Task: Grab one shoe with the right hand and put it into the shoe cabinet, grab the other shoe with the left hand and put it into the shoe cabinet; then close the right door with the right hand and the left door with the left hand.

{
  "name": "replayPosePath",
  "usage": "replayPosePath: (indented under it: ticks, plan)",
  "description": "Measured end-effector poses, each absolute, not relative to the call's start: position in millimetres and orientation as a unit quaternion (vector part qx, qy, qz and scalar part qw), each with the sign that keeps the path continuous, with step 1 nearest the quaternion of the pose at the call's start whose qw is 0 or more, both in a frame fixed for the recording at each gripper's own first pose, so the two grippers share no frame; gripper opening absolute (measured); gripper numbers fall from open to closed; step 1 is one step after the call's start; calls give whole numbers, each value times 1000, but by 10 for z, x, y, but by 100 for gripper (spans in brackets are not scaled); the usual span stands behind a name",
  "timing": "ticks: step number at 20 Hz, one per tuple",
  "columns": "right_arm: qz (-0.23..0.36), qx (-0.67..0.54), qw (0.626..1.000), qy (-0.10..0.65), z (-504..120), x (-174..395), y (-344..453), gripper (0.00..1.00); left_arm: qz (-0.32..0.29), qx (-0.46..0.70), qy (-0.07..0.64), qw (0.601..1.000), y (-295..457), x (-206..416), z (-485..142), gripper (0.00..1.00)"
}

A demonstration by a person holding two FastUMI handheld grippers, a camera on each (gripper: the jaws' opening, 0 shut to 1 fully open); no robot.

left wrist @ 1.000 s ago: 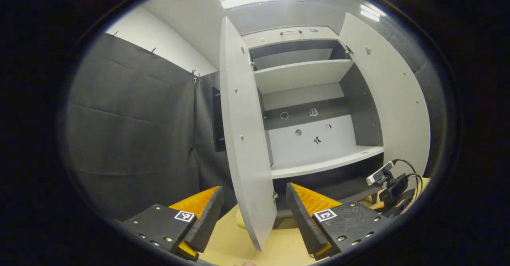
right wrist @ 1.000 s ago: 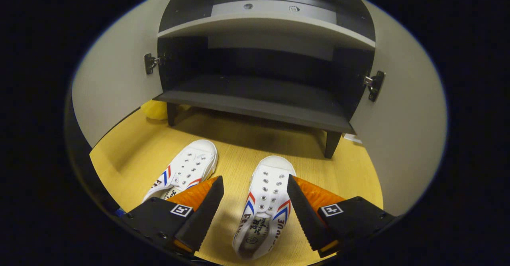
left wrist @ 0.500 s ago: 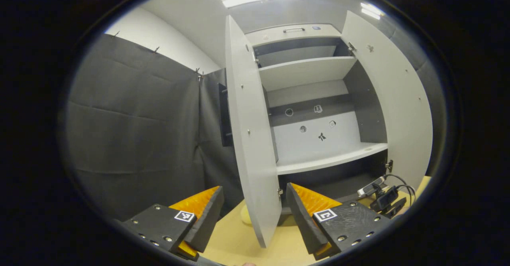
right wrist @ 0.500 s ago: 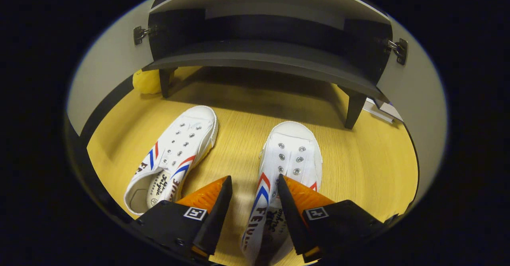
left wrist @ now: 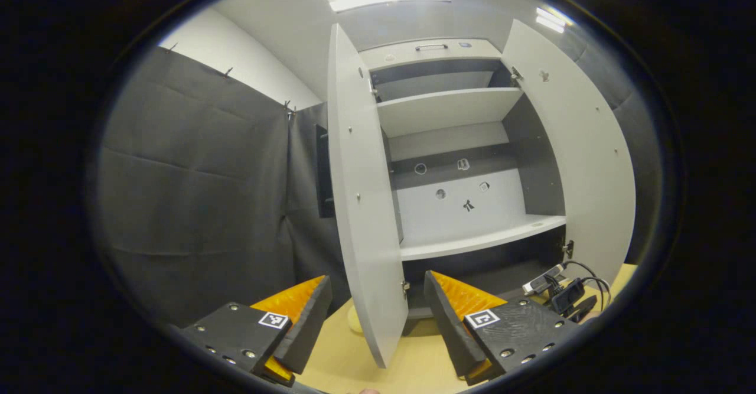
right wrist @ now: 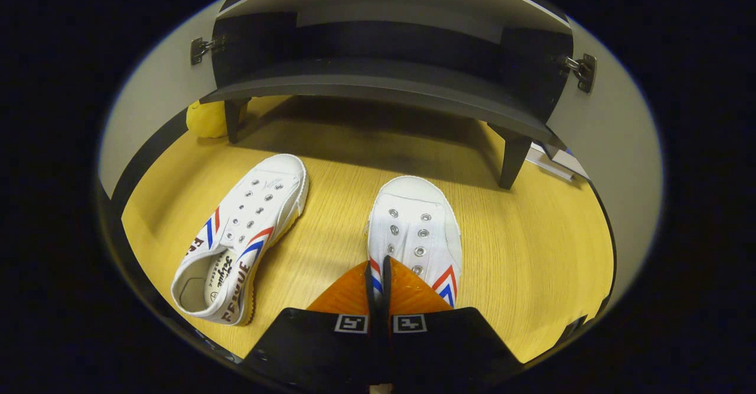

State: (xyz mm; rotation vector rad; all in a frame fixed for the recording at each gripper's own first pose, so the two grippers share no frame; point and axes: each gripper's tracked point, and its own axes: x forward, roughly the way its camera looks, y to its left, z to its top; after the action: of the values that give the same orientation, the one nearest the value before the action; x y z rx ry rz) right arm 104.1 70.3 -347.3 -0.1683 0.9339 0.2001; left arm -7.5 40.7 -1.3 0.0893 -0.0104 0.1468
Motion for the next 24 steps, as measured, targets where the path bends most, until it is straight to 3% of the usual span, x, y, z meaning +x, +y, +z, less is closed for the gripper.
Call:
replayPosePath:
  ticks: [9, 24]
  plan:
    - [66, 32, 920, 386, -2708, 1228, 520, 1, 42, 40, -15, 998, 218, -43, 21, 91]
    - [114, 47, 965, 234, -750, 1511, 629, 1, -10, 22, -29, 999, -155, 72, 41, 91]
